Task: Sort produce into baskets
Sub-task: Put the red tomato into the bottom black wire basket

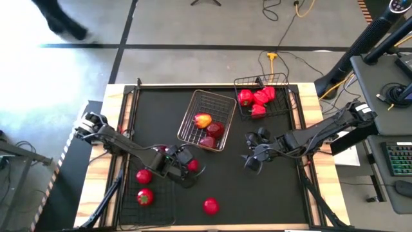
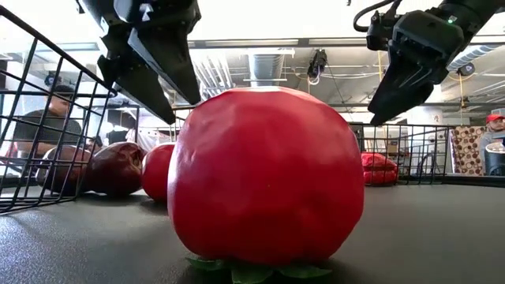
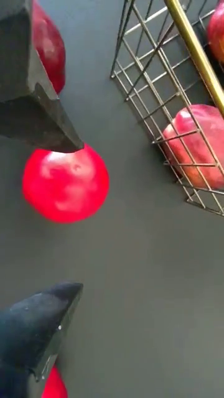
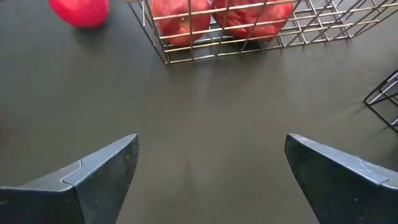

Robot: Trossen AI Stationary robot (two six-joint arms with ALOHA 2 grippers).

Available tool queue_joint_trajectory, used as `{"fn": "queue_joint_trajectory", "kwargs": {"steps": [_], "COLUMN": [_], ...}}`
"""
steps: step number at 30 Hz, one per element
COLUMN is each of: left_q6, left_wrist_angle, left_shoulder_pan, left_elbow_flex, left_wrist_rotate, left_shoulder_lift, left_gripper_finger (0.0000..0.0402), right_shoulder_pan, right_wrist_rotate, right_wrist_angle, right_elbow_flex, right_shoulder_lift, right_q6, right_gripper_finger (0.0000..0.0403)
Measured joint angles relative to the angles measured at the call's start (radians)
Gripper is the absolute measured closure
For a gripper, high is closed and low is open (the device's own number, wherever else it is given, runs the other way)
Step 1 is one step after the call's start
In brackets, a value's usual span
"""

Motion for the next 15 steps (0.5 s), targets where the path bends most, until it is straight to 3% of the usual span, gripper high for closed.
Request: {"fn": "queue_joint_trajectory", "kwargs": {"steps": [4, 15], "left_q6": [0.050, 0.096], "left_wrist_angle": [-0.026, -0.414], "left_shoulder_pan": [0.006, 0.016], "left_elbow_flex": [0.069, 0.363], "left_wrist_rotate": [0.015, 0.092], "left_shoulder_lift": [0.073, 0.300], "left_gripper_finger": [0.0063, 0.0063], "right_shoulder_pan": [0.000, 0.000], "right_wrist_rotate": [0.000, 0.000], "right_wrist_angle": [0.004, 0.002], "right_elbow_flex": [0.000, 0.000], "right_shoulder_lift": [0.000, 0.000], "right_q6": [0.000, 0.000], "right_gripper_finger": [0.0009, 0.0009]}}
